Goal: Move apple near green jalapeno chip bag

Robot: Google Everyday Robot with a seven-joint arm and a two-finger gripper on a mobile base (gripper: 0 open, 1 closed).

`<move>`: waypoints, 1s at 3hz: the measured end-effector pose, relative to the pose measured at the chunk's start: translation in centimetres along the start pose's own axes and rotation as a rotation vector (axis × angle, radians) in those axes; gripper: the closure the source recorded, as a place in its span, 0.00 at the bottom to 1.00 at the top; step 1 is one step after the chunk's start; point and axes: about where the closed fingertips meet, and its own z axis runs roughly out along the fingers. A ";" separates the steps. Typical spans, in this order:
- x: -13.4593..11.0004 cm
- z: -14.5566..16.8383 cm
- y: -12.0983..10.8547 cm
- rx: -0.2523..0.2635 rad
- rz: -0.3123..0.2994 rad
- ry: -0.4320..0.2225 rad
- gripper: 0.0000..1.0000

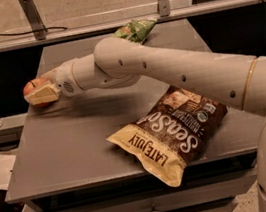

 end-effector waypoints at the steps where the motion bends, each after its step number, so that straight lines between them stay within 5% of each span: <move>1: 0.0 -1.1 0.1 0.018 0.006 0.000 0.88; 2: -1.1 -4.0 -0.4 0.056 -0.010 0.002 1.00; 3: -2.3 -8.8 -1.2 0.118 -0.032 0.016 1.00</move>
Offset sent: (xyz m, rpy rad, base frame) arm -0.0045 -0.0736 0.0510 -0.0280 -0.0633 -0.1027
